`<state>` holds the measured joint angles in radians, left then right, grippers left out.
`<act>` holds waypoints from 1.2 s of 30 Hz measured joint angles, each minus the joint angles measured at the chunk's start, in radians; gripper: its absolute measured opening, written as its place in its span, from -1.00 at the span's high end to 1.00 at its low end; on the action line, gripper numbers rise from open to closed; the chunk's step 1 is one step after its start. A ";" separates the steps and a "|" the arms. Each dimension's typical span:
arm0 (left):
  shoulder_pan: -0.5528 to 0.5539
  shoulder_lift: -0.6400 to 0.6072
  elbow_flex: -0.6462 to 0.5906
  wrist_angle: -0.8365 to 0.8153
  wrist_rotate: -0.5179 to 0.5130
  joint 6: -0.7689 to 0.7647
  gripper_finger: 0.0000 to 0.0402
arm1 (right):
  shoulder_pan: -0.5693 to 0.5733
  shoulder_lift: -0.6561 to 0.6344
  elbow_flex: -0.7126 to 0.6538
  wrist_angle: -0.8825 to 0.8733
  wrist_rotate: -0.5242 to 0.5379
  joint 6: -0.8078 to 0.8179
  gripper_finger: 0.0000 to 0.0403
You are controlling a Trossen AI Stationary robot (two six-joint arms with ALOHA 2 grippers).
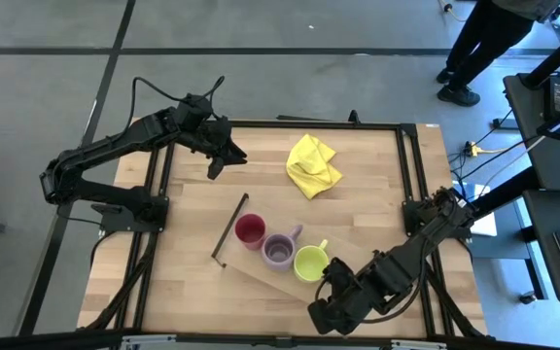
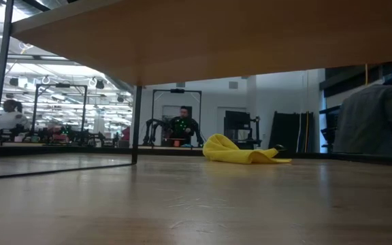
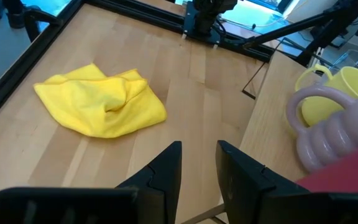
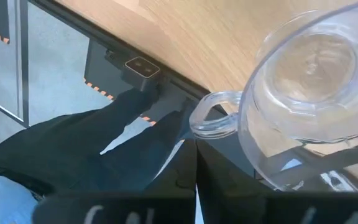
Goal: Stack small to large cups/mugs on shelf
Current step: Put the transparent mug on the shelf
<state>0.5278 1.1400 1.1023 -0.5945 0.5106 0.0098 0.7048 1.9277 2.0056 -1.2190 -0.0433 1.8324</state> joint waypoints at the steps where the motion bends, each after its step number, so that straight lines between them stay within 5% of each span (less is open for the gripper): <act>1: 0.000 0.000 0.000 0.000 0.000 0.000 0.53 | 0.000 -0.003 0.000 -0.001 0.000 0.000 0.99; 11: 0.000 0.000 0.000 0.001 0.000 0.000 0.53 | 0.024 -0.100 0.001 -0.066 0.182 0.023 0.99; 19: 0.000 0.000 0.000 0.000 0.000 0.000 0.53 | 0.039 -0.130 0.002 -0.323 0.174 0.129 0.96; 30: 0.000 0.000 0.000 -0.002 0.000 0.000 0.53 | 0.038 -0.131 0.002 -0.340 0.164 0.146 0.44; 36: 0.000 0.000 0.000 -0.002 0.000 0.000 0.53 | 0.038 -0.131 -0.004 -0.351 0.163 0.149 0.39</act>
<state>0.5278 1.1400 1.1023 -0.5964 0.5110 0.0094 0.7429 1.7969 2.0012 -1.5703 0.1201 1.9812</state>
